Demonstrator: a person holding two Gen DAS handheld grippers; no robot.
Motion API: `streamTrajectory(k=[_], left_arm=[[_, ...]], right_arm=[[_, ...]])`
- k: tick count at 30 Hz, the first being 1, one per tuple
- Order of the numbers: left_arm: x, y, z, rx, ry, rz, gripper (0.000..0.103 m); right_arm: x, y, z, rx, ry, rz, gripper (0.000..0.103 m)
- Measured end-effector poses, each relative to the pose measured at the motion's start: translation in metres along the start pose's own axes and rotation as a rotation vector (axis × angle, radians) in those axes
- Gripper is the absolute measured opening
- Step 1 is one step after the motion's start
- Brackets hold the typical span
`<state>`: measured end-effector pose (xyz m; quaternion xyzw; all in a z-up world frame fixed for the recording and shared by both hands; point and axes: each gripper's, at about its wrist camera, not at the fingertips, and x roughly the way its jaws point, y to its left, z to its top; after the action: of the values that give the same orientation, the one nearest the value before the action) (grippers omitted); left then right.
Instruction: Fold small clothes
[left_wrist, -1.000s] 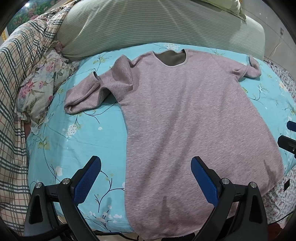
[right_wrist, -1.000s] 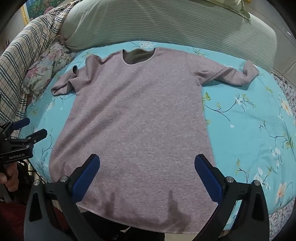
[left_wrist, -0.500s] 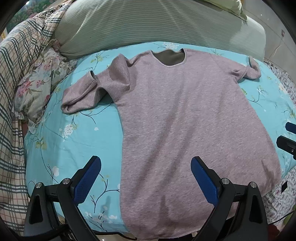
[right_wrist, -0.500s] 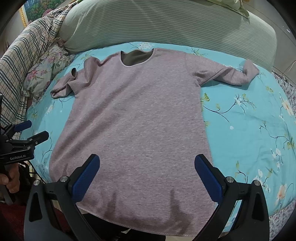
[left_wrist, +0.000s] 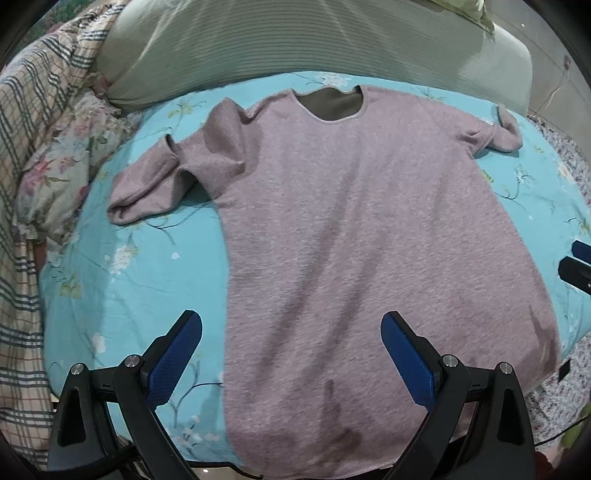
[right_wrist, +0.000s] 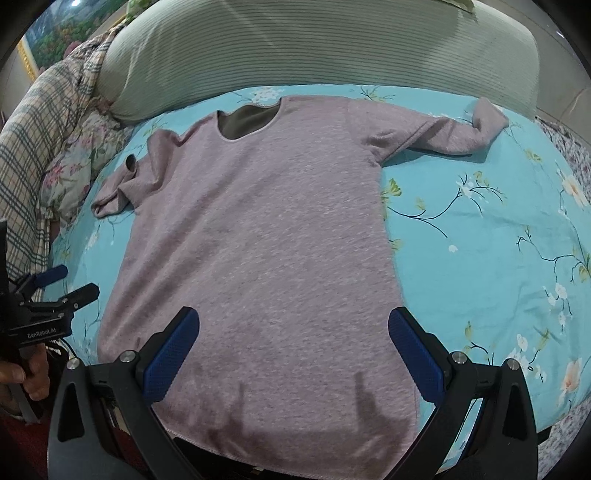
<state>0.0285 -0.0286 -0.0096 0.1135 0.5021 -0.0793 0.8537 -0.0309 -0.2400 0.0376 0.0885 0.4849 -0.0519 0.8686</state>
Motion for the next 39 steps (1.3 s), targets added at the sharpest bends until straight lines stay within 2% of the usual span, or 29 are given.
streamTrajectory(k=[4,7,10,13,15,18,25,30,37,39], left_arm=[[0.007,-0.001,0.008,-0.016,0.01,-0.022,0.098],[0.014,0.001,0.016,-0.031,0.015,-0.024,0.098],[0.019,0.002,0.024,-0.054,0.017,-0.03,0.098],[0.03,0.002,0.034,-0.043,0.029,0.001,0.098],[0.037,0.002,0.04,-0.047,0.046,-0.01,0.098],[0.047,0.0,0.047,-0.053,0.06,-0.019,0.098],[0.073,-0.017,0.067,-0.052,0.085,-0.045,0.098],[0.097,-0.023,0.081,-0.082,0.123,-0.052,0.098],[0.125,-0.033,0.092,-0.108,0.181,-0.042,0.098],[0.133,-0.038,0.098,-0.114,0.195,-0.041,0.098]], right_arm=[[0.008,-0.019,0.01,0.07,0.045,0.035,0.102],[0.014,-0.045,0.022,0.141,0.043,0.035,0.102],[0.019,-0.075,0.036,0.216,0.031,0.017,0.102],[0.024,-0.109,0.058,0.289,-0.015,-0.006,0.102],[0.027,-0.129,0.074,0.321,-0.055,-0.019,0.101],[0.034,-0.165,0.105,0.369,-0.111,-0.054,0.093],[0.061,-0.256,0.183,0.486,-0.222,-0.087,0.091],[0.093,-0.324,0.229,0.594,-0.225,-0.123,0.08],[0.137,-0.355,0.285,0.554,-0.204,-0.167,0.079],[0.154,-0.36,0.299,0.526,-0.175,-0.211,0.079]])
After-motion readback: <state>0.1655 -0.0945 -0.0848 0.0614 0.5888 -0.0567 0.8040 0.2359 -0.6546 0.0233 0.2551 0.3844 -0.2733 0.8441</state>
